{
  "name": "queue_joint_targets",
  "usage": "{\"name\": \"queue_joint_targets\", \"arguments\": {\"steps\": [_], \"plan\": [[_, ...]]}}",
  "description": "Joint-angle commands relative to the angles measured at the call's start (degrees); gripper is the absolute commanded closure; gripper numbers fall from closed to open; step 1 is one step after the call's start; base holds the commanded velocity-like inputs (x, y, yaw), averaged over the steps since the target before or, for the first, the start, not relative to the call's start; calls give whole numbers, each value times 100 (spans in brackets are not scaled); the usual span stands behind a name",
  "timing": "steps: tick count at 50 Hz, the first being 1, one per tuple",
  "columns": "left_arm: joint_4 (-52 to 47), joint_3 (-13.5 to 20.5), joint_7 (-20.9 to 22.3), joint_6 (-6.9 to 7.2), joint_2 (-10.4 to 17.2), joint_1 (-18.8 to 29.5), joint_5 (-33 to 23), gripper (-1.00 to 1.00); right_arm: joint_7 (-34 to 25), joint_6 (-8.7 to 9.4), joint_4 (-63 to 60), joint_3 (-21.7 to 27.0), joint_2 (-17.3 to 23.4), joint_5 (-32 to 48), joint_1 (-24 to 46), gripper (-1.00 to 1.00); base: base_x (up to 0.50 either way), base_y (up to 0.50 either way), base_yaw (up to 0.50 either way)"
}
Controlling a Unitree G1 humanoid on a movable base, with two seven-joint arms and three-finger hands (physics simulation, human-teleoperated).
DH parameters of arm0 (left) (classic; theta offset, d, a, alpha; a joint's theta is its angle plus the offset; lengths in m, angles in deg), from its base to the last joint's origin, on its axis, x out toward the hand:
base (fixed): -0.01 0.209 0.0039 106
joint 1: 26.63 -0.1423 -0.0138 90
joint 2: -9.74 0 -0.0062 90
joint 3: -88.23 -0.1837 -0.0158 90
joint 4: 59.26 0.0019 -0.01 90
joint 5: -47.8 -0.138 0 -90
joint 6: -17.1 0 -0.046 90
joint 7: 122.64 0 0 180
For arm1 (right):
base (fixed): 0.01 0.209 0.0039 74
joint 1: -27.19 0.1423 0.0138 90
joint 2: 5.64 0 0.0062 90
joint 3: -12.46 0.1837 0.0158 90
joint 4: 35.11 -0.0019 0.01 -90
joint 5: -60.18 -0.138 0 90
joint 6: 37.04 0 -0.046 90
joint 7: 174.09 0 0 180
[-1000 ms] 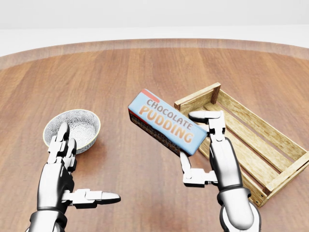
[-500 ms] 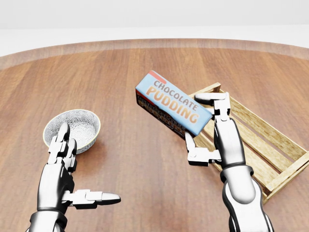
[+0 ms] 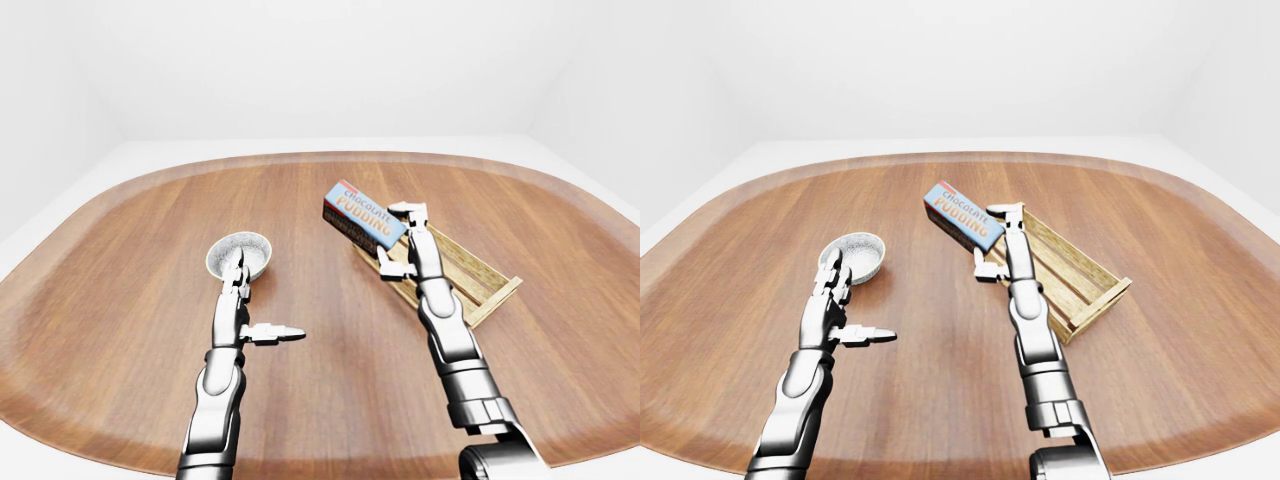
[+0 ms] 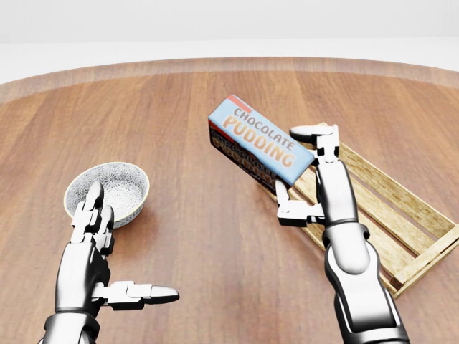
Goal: Pick up the chocolate pudding and put it in the tray.
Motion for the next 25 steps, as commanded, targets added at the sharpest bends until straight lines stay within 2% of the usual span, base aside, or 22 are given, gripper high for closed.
{"name": "queue_joint_targets", "arguments": {"steps": [1, 4, 6, 7, 10, 14, 21, 23, 25], "plan": [[-51, 9, 37, 85, -4, -3, 69, -100, 159, 0, 490, 43, 44, 62, 369, 100, 0, 0, 0], [-94, 2, 35, 120, -4, -15, 68, -100, 179, 0, 591, 52, 69, 64, 492, 100, 0, 0, 0], [-65, 7, 36, 100, -3, -4, 71, -100, 196, 0, 616, 57, 78, 62, 550, 100, 0, 0, 0], [6, 10, 39, 35, -3, 2, 70, -100, 196, 0, 618, 64, 86, 53, 589, 100, 0, 0, 0], [-89, 3, 36, 117, -1, -10, 71, -100, 208, 0, 725, 77, 112, 45, 678, 100, 0, 0, 0], [-31, 6, 41, 61, -2, -5, 70, -100, 221, 0, 1017, 114, 146, -48, 883, 100, 0, 0, 0], [-71, 5, 46, 99, 1, -5, 69, -100, 275, 0, 1433, 134, 225, -83, 1104, 100, 0, 0, 0], [-9, 10, 47, 52, 2, 12, 69, -100, 291, 0, 1627, 151, 253, -102, 1183, 100, 0, 0, 0], [-30, 8, 47, 65, 1, 5, 69, -100, 313, 0, 1807, 159, 284, -102, 1258, 100, 0, 0, 0]]}}
